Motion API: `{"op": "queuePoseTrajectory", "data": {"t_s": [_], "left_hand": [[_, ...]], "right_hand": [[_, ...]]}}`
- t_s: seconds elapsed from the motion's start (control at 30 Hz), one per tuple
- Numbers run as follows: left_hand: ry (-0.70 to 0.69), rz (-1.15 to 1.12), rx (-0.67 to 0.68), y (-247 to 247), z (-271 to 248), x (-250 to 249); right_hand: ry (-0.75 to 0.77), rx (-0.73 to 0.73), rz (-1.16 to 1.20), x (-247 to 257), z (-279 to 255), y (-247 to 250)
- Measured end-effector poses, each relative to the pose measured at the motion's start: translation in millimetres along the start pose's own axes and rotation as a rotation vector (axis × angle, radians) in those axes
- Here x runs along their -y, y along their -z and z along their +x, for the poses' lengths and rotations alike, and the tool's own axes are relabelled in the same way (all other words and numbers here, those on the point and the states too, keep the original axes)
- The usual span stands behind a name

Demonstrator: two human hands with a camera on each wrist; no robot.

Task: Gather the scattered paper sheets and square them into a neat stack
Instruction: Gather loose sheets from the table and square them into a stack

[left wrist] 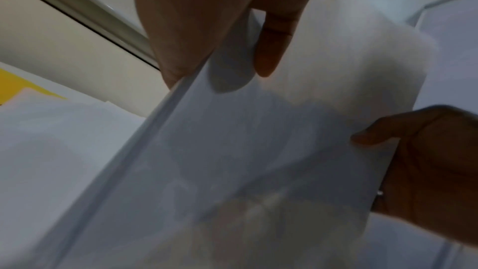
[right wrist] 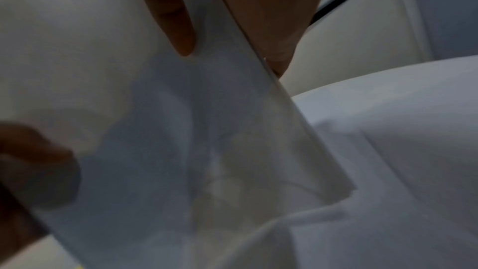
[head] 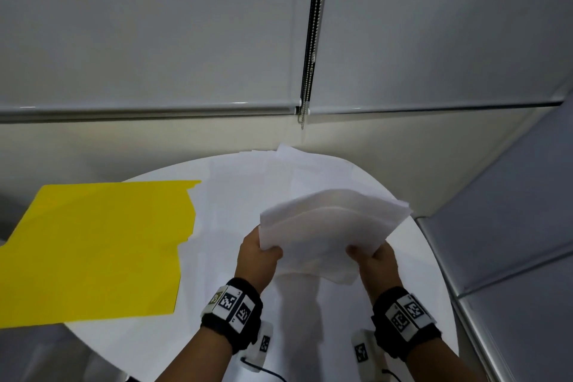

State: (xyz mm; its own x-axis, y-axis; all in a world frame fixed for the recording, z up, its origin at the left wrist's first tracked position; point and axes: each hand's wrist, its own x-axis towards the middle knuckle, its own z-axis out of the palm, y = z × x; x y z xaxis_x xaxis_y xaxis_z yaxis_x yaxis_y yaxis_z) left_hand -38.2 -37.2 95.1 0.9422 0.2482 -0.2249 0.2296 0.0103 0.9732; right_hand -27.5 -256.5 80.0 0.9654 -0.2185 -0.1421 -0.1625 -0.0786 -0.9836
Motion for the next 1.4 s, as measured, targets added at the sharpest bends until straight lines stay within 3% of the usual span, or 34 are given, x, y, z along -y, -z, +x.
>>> {"op": "queuePoseTrajectory", "data": {"t_s": [0.1, 0.23, 0.53, 0.73, 0.93, 1.1, 1.17, 1.27, 1.4], "left_hand": [[0.013, 0.019, 0.007, -3, 0, 6], [0.084, 0.198, 0.042, -5, -3, 29], [0.097, 0.359, 0.252, -20, -17, 47], [0.131, 0.444, 0.277, -18, -20, 77], [0.172, 0.52, 0.14, -6, -13, 84], [0.182, 0.7, -0.143, 26, 16, 93], [0.295, 0.833, -0.246, 38, 29, 98], [0.471, 1.002, -0.25, 45, 40, 102], [0.567, 1.071, -0.157, 29, 43, 111]], "right_hand": [[-0.025, -0.02, 0.069, 2, 0, 1], [-0.104, 0.095, -0.061, -19, -9, 1], [-0.186, -0.032, -0.04, -52, 3, 52], [-0.237, -0.021, -0.128, -83, 9, 83], [-0.306, 0.032, -0.238, -99, 15, 97], [-0.35, 0.08, -0.365, -109, 24, 100], [-0.389, 0.122, -0.412, -115, 27, 101], [-0.446, 0.185, -0.471, -122, 31, 104], [-0.462, 0.249, -0.504, -124, 38, 104]]}}
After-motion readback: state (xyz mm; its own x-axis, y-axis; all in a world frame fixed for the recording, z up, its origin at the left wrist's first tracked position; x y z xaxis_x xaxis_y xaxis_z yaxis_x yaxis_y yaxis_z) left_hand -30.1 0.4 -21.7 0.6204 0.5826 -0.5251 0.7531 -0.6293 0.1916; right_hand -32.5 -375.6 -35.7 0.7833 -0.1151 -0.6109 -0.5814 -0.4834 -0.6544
